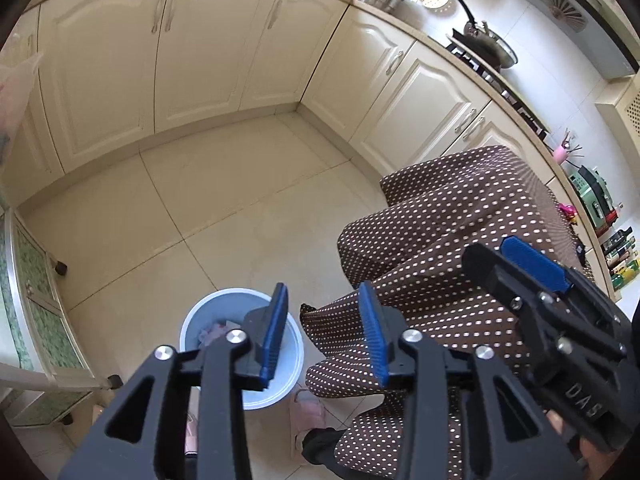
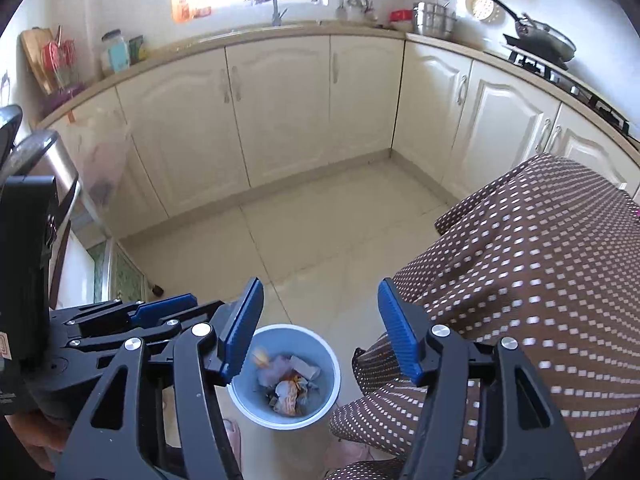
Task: Collect trash
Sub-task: 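Move both grippers back over the table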
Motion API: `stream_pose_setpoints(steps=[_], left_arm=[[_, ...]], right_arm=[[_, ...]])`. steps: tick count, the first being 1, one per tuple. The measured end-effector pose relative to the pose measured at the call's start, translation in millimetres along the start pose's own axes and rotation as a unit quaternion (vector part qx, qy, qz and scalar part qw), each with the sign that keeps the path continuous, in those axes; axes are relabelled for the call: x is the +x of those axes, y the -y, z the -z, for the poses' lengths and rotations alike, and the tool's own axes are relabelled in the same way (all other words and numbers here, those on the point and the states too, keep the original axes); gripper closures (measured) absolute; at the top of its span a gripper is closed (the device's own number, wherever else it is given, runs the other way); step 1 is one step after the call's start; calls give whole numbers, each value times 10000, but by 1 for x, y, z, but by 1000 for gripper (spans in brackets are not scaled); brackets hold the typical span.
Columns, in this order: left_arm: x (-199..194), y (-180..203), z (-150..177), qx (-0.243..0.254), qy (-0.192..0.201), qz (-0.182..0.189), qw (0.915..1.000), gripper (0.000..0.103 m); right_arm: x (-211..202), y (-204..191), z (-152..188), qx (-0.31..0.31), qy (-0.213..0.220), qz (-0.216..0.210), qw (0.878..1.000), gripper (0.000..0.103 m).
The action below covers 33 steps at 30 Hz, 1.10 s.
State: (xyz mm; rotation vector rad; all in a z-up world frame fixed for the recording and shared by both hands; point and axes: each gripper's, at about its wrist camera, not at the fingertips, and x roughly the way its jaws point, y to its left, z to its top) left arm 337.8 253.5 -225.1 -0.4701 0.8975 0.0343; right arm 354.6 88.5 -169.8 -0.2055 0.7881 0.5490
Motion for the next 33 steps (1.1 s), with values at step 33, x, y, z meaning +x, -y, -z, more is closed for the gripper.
stream_pose_setpoints(steps=[33], left_arm=[[35,440,21,2920,-153,1256,9480,48]], right_arm=[[-197,340,69,1817,873,2091,9569,37]])
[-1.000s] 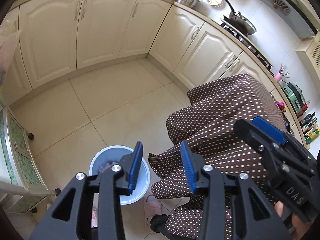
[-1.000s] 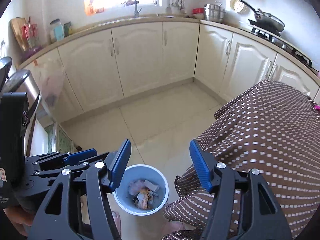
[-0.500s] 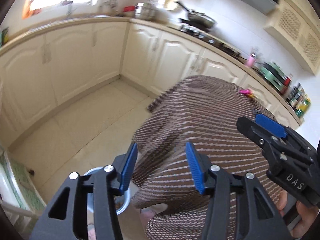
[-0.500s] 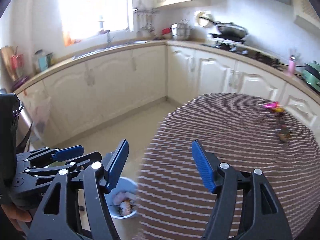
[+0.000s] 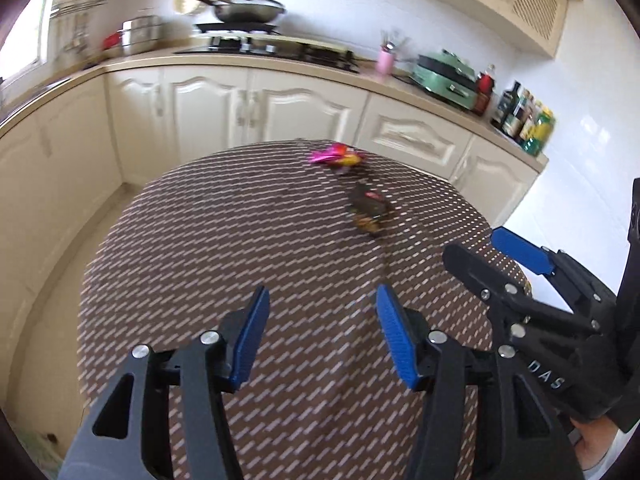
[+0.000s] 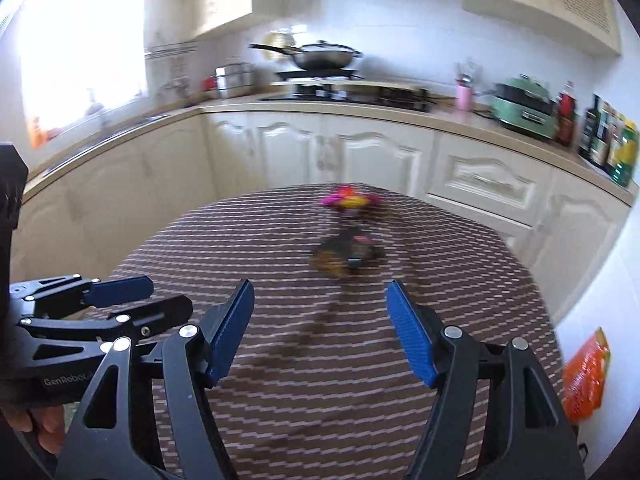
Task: Collect trash
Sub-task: 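Move both grippers back over the table, then grasp the dark snack packet with the left gripper while the right grasps the pink candy wrapper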
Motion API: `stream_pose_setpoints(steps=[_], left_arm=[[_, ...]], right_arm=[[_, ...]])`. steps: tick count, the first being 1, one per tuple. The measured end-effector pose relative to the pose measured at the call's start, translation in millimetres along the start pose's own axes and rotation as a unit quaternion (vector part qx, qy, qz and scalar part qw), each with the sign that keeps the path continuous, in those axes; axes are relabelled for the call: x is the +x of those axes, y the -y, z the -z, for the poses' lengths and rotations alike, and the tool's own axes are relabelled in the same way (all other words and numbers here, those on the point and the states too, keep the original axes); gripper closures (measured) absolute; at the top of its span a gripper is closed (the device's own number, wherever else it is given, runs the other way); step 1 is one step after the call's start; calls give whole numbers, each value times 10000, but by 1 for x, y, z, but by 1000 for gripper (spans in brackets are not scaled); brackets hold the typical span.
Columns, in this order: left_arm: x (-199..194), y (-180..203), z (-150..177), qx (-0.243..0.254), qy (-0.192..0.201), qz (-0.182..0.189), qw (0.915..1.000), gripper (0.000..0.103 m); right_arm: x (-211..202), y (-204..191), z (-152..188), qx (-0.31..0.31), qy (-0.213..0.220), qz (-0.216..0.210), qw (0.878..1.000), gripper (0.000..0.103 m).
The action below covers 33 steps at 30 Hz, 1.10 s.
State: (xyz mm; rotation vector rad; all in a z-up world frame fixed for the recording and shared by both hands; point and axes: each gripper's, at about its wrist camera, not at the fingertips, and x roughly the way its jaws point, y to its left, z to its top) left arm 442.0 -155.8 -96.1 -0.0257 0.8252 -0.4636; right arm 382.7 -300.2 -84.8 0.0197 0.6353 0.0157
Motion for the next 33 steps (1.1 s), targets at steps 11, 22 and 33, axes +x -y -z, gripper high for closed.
stream_pose_setpoints(steps=[11,22,33], left_arm=[[113,32,-54,233,-440,-149,9986,48],[169,38,-72,390,-862,-5,9955,74],[125,6,-110,522,20,-623,9967,102]], right_arm=[[58,67,-7,176,-410,419,9981,37],[91,79,-27,308,-703,159,9969,37],[126,50,-63,229,-720,-213,9969,34]])
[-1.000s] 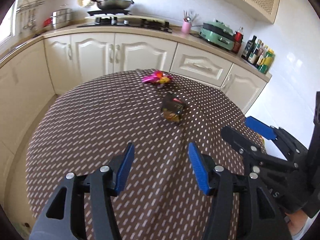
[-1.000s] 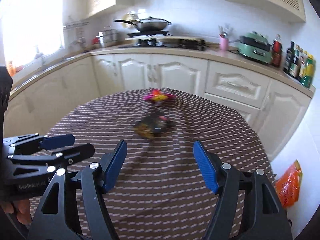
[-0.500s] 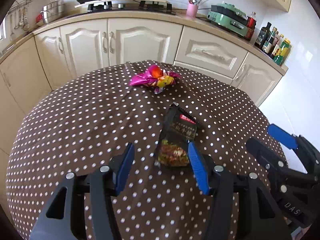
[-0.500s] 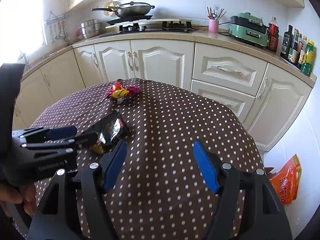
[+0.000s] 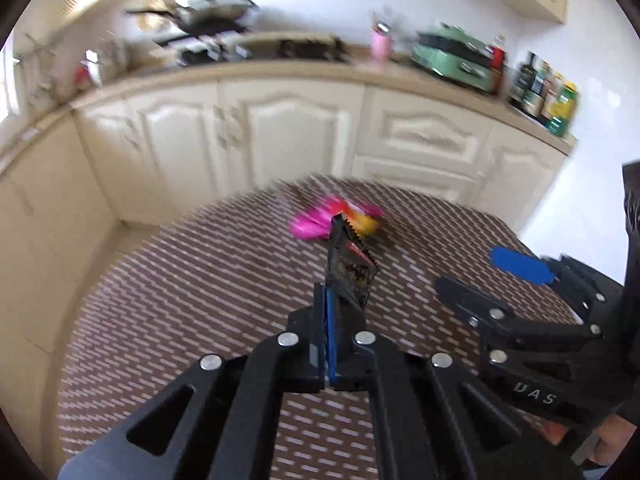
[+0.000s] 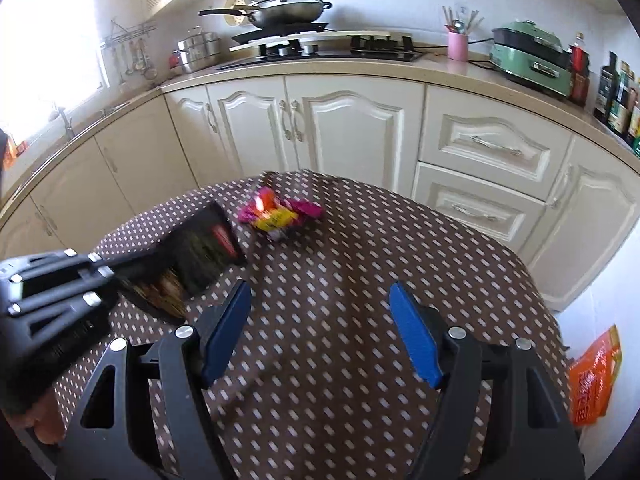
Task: Collect trash
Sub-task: 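Grasp the dark snack packet with the left gripper while the right grasps the pink candy wrapper, then carry both items over the blue bin and open both grippers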
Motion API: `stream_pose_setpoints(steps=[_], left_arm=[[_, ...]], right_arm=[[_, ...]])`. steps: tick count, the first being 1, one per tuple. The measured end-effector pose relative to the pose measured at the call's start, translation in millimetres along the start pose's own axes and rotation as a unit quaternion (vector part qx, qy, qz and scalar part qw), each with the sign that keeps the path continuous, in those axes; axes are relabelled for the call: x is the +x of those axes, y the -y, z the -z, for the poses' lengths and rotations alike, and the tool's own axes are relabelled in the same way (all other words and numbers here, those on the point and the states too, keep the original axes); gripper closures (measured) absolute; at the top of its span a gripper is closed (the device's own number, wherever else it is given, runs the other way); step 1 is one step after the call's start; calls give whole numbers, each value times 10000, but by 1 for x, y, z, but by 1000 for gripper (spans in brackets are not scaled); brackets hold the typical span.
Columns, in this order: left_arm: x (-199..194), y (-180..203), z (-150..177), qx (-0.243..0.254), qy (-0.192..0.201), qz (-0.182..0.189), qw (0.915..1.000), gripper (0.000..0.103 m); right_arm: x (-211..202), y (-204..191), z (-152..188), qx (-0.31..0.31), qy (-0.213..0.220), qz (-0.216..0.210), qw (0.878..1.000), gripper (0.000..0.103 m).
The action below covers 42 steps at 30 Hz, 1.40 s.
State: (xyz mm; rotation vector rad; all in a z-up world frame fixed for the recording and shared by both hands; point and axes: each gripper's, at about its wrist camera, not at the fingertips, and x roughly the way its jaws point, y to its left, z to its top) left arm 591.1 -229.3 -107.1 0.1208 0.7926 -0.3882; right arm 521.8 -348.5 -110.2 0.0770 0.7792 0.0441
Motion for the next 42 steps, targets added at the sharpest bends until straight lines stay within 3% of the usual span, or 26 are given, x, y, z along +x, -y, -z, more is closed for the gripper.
stream_pose_setpoints(steps=[5,7,13,14,16,17,19,20,26,32,42], left_arm=[[2,-43,-7,-321,146,-582,9977,102],[1,-57,-5,-409,175,-732,9963,102],[2,-91,-3,-578,181,-967,9935,102],[2,-94,-2,-587,179,-967,9934,102],[1,-100,1,-612,159,-939,9936,102],[0,-101,3,-626,150,-917,9937,102],[-4,-106,7,-665,217,-851,9939,102],[-6,-106,8,-681,221,-833,9939,102],[-50,-125,31,-795,333,-753,9934,102],[-113,-156,75,-948,424,-926,9903,102],[-241,-235,209,-1512,405,-1479,9765,102]], right_arm=[[25,-15,-22,-117,-6,-31,9999,34],[35,-18,-32,-130,26,-37,9999,27],[72,-28,-49,-369,-176,78,9991,24],[75,-29,-49,-387,-219,91,9990,26],[87,-33,-46,-474,-432,126,9979,55],[88,-34,-45,-510,-435,160,9976,57],[83,-38,-43,-638,-366,192,9971,71],[78,-40,-43,-634,-313,192,9973,71],[33,-69,-42,-647,-48,-309,9974,73],[-27,-144,-12,-1085,104,-1137,9875,73],[-96,-309,69,-1637,-60,-2612,9513,73]])
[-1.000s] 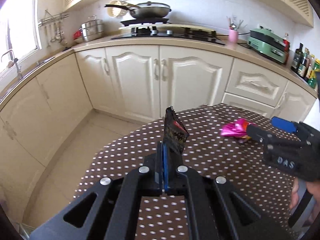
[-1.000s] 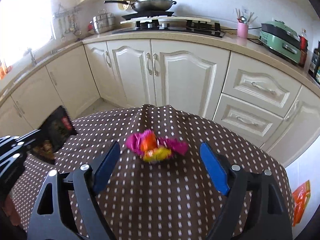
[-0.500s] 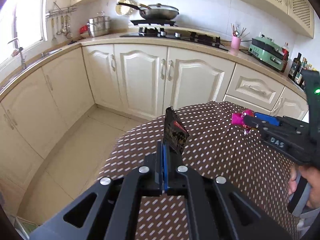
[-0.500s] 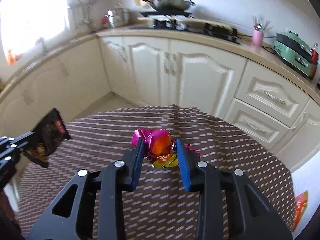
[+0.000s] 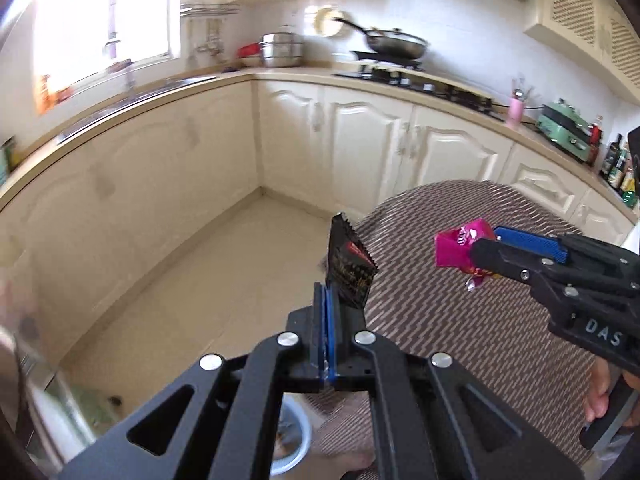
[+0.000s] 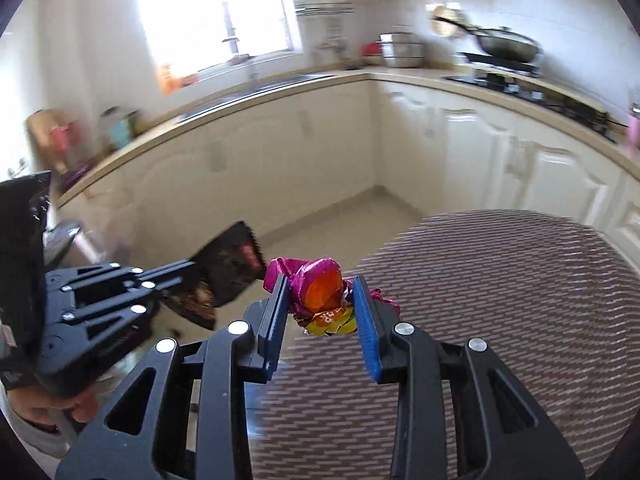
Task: Collect trash
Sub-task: 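Carry both items over the blue bin and open both grippers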
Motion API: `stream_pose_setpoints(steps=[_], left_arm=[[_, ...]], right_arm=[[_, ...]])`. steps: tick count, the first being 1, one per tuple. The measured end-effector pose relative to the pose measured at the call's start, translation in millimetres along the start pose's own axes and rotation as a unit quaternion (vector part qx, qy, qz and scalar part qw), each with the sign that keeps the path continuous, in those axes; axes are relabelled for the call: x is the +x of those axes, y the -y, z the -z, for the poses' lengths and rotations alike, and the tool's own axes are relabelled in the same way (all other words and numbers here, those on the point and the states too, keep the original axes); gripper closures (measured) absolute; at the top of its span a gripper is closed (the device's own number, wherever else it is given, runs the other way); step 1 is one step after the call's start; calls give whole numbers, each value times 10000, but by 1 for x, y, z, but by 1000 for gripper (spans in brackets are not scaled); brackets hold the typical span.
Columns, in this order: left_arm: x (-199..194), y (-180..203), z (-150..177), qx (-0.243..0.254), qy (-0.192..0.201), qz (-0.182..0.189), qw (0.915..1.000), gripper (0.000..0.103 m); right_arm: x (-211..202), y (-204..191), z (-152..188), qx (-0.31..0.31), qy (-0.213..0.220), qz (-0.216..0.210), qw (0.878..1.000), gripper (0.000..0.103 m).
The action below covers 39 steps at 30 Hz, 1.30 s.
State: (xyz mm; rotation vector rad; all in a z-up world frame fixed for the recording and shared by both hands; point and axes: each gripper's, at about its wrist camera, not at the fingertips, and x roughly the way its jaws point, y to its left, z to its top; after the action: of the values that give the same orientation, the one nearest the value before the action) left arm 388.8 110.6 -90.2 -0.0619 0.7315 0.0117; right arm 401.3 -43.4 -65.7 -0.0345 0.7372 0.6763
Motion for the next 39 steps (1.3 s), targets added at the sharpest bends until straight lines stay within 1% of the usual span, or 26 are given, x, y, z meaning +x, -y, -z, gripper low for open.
stream_pose_setpoints(steps=[2,3,5,7,10,11,14,15,17,20,25,26,27,28,30,32,35,39], left_arm=[[-14,-29,21,-212,-48,-105,9997,102],[-19,-40,29,-239,-57,-192,9995,102],[-27,-62,51,-320,-64,-368,9988,102],[-28,-79,70,-440,-137,-379,9982,102],[-20,-105,100,-617,-323,-397,9968,102],[-13,-114,114,-669,-441,-432,9958,102],[12,-135,145,-887,-761,-309,9927,102],[22,-140,155,-947,-880,-291,9912,102],[43,-150,170,-1071,-1095,-238,9879,102],[74,-158,190,-1221,-1384,-117,9827,102],[114,-165,205,-1318,-1641,-42,9776,100],[121,-168,206,-1400,-1673,-1,9759,100],[125,-168,206,-1468,-1697,43,9745,94],[130,-170,206,-1512,-1724,79,9733,84],[134,-172,207,-1491,-1692,56,9742,76],[139,-172,208,-1418,-1736,92,9745,74],[142,-176,213,-1411,-1791,52,9737,69],[141,-180,219,-1426,-1868,8,9720,61]], right_arm=[[9,-25,8,-30,-26,-148,9999,72],[18,-44,16,-52,-93,-285,9995,72],[34,-69,29,-72,-201,-410,9989,72],[51,-89,41,-230,-305,-349,9987,72],[79,-109,61,-212,-522,-361,9978,72],[87,-111,68,-186,-580,-321,9976,72],[122,-115,94,-1,-911,-229,9956,72],[128,-116,104,17,-986,-179,9950,72],[149,-114,119,55,-1160,-34,9932,72],[170,-111,139,124,-1379,104,9903,72],[195,-101,152,260,-1516,260,9878,72],[199,-101,154,286,-1537,278,9873,72],[203,-99,154,321,-1553,284,9869,72],[205,-98,155,324,-1567,298,9867,72],[211,-96,156,341,-1611,317,9858,72],[216,-98,158,360,-1668,356,9847,72],[219,-96,162,375,-1731,342,9836,72],[224,-100,167,372,-1827,302,9820,72]])
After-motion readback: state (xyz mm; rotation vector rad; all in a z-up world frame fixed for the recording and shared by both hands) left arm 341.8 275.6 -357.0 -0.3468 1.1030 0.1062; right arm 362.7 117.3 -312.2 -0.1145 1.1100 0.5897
